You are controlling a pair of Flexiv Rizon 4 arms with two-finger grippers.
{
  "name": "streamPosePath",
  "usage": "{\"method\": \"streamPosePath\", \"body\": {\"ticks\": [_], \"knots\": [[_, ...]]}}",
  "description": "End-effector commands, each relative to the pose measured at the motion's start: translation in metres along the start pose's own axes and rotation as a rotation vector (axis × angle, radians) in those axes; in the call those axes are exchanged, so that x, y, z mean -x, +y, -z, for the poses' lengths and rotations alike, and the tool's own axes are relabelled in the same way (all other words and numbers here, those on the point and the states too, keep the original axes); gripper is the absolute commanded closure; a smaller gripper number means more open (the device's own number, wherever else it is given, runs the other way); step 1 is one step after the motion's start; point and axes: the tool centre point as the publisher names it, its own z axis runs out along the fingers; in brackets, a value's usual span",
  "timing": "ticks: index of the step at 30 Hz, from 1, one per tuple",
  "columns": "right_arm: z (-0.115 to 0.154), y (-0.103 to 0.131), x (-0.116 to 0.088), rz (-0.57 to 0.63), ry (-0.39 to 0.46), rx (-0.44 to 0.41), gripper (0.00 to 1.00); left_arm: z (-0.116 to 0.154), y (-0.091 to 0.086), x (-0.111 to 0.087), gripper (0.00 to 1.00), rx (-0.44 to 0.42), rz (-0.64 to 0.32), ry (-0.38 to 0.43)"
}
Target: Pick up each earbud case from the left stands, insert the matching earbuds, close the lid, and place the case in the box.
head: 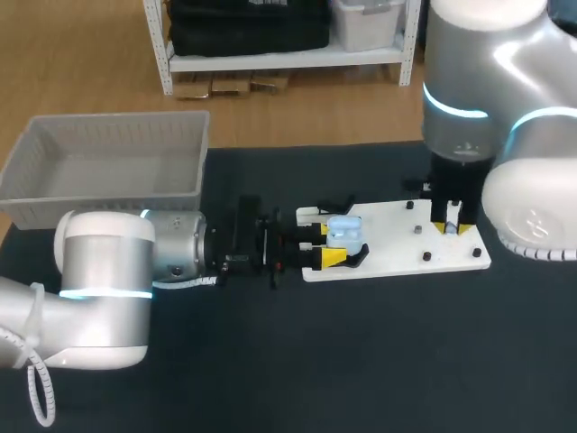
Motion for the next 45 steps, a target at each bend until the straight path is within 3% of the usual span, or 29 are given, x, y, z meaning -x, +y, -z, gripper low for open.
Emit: {"method": "streamPosePath", "body": {"ticks": [1,10,15,24,38,45], "knots": [[0.042,0.006,-0.003,-0.044,0.005,-0.037,1.0,0.0,-0.001,0.0,1.0,0.003,-0.001,-0.002],[0.102,0.029,-0.019,-0.112,0.024,-0.025,1.0,0.0,-0.001,0.0,1.0,0.003,-0.001,-0.002],[0.117,0.052,-0.035,-0.081,0.047,-0.026,1.0,0.0,-0.001,0.0,1.0,0.003,-0.001,-0.002],[0.124,0.087,-0.053,-0.004,0.062,-0.009,1.0,0.0,-0.001,0.0,1.0,0.003,-0.001,-0.002],[0.124,0.087,-0.053,-0.004,0.062,-0.009,1.0,0.0,-0.001,0.0,1.0,0.003,-0.001,-0.002],[0.125,0.115,-0.07,0.192,0.082,0.014,1.0,0.0,-0.001,0.0,1.0,0.003,-0.001,-0.002]]}}
